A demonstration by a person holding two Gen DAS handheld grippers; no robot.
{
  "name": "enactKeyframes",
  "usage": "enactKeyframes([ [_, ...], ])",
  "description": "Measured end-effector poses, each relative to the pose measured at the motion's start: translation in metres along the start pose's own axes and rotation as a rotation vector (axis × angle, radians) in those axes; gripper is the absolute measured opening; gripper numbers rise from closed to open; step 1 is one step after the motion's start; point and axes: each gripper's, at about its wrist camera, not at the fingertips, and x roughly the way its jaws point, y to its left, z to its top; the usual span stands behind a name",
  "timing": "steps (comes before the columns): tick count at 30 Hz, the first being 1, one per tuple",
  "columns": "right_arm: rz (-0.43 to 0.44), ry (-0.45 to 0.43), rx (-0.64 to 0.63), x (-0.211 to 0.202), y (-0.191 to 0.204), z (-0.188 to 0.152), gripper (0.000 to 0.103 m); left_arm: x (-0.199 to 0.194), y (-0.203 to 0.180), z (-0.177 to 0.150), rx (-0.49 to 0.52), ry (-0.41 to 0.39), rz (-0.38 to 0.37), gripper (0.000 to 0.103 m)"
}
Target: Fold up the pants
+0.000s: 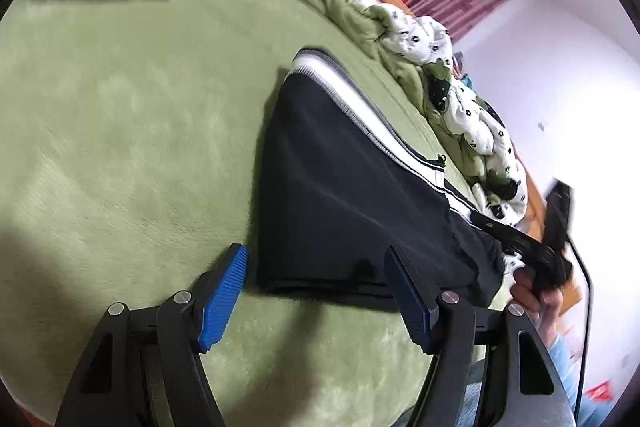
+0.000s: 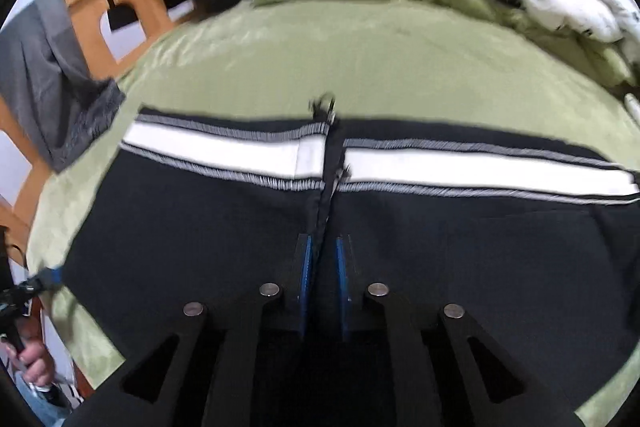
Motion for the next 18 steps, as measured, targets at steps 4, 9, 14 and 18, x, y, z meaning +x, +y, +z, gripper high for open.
enactKeyframes([
  [4,-0.086,-0.047,-0.011,-0.037,0.002,-0.001,0.032,0.009,0.005,-0.001,-0.069,-0.029,-0.034,0.067],
  [9,-0.144,-0.054,0.011,-0.074,-0.009,-0.009,0.034,0.018,0.005,0.003,-0.139,-0.017,0.074,0.030],
  [14,-0.257,-0.076,0.008,-0.092,-0.028,-0.017,0.034,0.008,-0.021,0.012,-0.088,-0.048,0.122,0.016],
  [18,-0.204,-0.110,0.067,-0.108,-0.054,-0.024,0.034,-0.002,-0.065,0.025,0.004,-0.090,0.182,0.014],
])
